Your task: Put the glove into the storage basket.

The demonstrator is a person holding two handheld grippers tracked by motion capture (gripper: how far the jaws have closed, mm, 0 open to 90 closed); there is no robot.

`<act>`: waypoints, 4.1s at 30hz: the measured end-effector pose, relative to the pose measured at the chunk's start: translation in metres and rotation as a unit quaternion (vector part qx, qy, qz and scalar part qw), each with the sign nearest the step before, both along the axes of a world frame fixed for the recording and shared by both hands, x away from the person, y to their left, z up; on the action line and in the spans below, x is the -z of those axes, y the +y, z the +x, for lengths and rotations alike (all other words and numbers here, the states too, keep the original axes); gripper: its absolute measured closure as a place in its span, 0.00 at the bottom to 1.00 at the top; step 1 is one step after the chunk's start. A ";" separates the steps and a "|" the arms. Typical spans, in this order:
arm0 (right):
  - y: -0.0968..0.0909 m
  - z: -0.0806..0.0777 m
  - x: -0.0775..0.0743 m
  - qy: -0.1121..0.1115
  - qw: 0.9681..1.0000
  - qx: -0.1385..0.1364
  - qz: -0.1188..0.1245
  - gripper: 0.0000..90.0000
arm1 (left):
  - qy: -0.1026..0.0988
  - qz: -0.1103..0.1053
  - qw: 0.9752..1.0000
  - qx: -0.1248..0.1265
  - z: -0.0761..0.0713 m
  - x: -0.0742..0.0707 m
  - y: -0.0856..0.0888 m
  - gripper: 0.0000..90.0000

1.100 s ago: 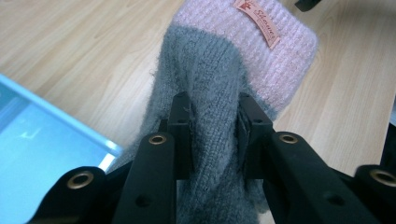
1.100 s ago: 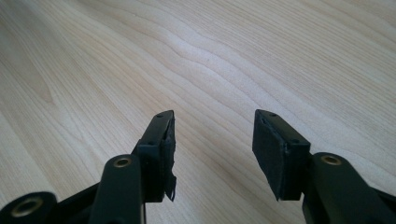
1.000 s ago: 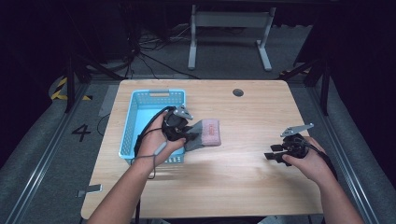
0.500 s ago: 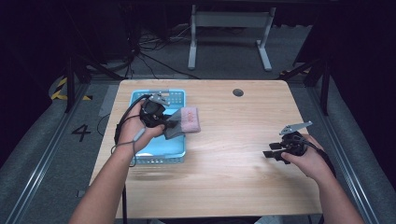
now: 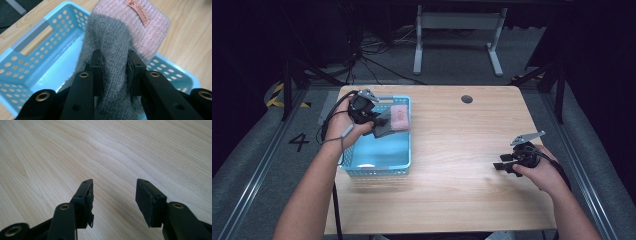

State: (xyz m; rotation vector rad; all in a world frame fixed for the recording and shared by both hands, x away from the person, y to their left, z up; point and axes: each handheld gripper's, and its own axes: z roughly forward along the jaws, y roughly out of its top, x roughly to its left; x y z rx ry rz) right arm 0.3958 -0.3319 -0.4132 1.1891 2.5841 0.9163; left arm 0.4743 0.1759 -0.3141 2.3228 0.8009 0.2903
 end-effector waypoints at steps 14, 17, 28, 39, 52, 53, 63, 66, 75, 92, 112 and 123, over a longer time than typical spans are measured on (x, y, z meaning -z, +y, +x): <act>0.002 0.000 0.003 0.003 1.000 -0.001 -0.004 0.54 | 0.022 0.015 0.999 -0.037 0.026 0.027 0.025 0.80; 0.003 0.000 0.003 0.002 1.000 -0.002 -0.004 0.54 | 0.030 0.025 0.999 -0.032 0.030 0.036 0.024 0.80; 0.002 -0.002 0.003 0.000 1.000 -0.005 -0.004 0.54 | 0.058 0.035 0.998 -0.013 0.042 0.070 0.010 0.79; -0.002 -0.012 0.001 -0.011 1.000 -0.002 -0.004 0.52 | 0.074 0.059 0.995 -0.005 0.058 0.093 -0.004 0.78; -0.002 -0.011 0.000 -0.015 1.000 -0.003 -0.002 0.52 | 0.078 0.077 0.994 -0.012 0.063 0.103 -0.012 0.70; -0.002 -0.011 0.000 -0.015 1.000 -0.003 -0.002 0.52 | 0.079 0.080 0.994 -0.014 0.063 0.104 -0.012 0.69; 0.006 -0.004 -0.001 -0.017 1.000 -0.019 -0.001 0.51 | 0.036 0.048 0.998 -0.031 0.051 0.096 -0.007 0.48; 0.010 0.001 -0.001 -0.017 1.000 -0.024 0.000 0.50 | 0.022 0.030 0.999 -0.038 0.041 0.085 -0.005 0.47; 0.022 0.012 0.000 -0.017 0.999 -0.040 -0.002 0.50 | -0.011 -0.031 0.999 -0.021 -0.012 0.046 -0.021 0.45; 0.017 0.008 0.005 -0.010 0.999 -0.032 -0.003 0.48 | -0.001 -0.069 0.997 0.043 -0.098 0.036 -0.067 0.38; 0.011 0.006 0.010 -0.005 1.000 -0.027 -0.002 0.48 | -0.004 -0.069 0.993 0.093 -0.141 0.079 -0.079 0.35; 0.014 0.006 0.016 0.001 0.999 -0.032 -0.008 0.47 | 0.024 -0.051 0.991 0.123 -0.146 0.113 -0.096 0.35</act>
